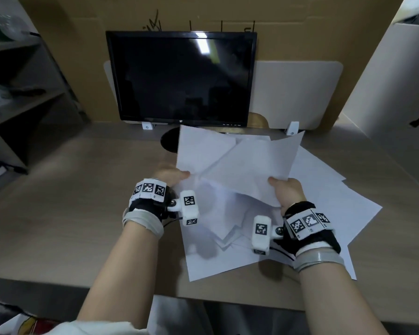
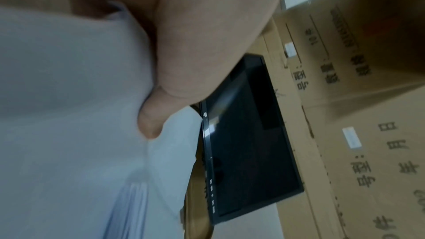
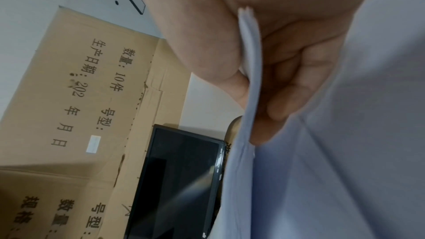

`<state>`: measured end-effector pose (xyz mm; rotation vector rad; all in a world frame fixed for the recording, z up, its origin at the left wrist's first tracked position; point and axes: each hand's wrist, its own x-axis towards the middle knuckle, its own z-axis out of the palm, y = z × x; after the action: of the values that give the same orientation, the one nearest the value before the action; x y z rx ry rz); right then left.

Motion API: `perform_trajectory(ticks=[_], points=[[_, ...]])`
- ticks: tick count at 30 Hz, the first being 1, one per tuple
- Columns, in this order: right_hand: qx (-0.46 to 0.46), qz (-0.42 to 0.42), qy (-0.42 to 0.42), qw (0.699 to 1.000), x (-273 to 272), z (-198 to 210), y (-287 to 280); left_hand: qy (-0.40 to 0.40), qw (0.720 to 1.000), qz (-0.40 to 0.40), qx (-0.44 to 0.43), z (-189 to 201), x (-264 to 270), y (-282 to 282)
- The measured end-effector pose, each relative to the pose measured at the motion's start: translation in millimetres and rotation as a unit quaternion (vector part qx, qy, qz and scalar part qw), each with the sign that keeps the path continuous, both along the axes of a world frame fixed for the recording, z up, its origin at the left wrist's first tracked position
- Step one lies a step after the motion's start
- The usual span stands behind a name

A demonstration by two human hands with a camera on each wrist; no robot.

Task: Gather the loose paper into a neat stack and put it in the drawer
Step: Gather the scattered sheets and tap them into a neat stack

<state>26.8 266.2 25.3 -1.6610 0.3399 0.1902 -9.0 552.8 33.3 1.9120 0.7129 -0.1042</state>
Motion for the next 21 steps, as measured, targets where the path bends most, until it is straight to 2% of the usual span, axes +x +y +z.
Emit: perform_trajectory(ticks=[2, 3, 5, 8, 10, 12, 14, 18, 21], points=[[0.001, -0.009, -0.013, 1.0, -4.0, 6.0, 2.7, -0.069, 0.992, 0.092, -0.048, -1.7, -13.6, 10.3], [0.004, -0.001, -0.015, 1.0, -6.9, 9.1, 6.2, -0.079, 0.989, 0.109, -0.065, -3.5, -20.9, 14.0], [0.0, 0.026, -0.014, 1.0, -15.0, 12.4, 15.9, -0.035, 0.992, 0.084, -0.085, -7.1, -36.2, 14.7], [-0.038, 0.093, -0.003, 0.995, -26.9, 11.7, 33.1, 0.061, 0.996, 0.036, -0.057, -16.3, -53.9, 20.7], [-0.053, 0.127, 0.0, 0.991, -33.3, 7.9, 45.7, 0.038, 0.997, 0.048, -0.043, -22.7, -62.5, 28.2], [-0.055, 0.141, -0.003, 0.988, -39.9, 6.2, 57.4, 0.001, 0.991, 0.073, -0.114, -27.1, -68.6, 30.2], [-0.038, 0.155, 0.0, 0.987, -41.8, 3.0, 66.2, -0.002, 0.982, 0.066, -0.175, -25.8, -74.3, 27.3], [-0.006, 0.206, -0.004, 0.979, -47.4, 5.2, 74.2, 0.073, 0.987, -0.021, -0.143, -18.2, -77.3, 17.2], [-0.022, 0.197, 0.002, 0.98, -48.5, 3.6, 68.4, 0.062, 0.988, -0.01, -0.14, -21.1, -75.8, 16.8]])
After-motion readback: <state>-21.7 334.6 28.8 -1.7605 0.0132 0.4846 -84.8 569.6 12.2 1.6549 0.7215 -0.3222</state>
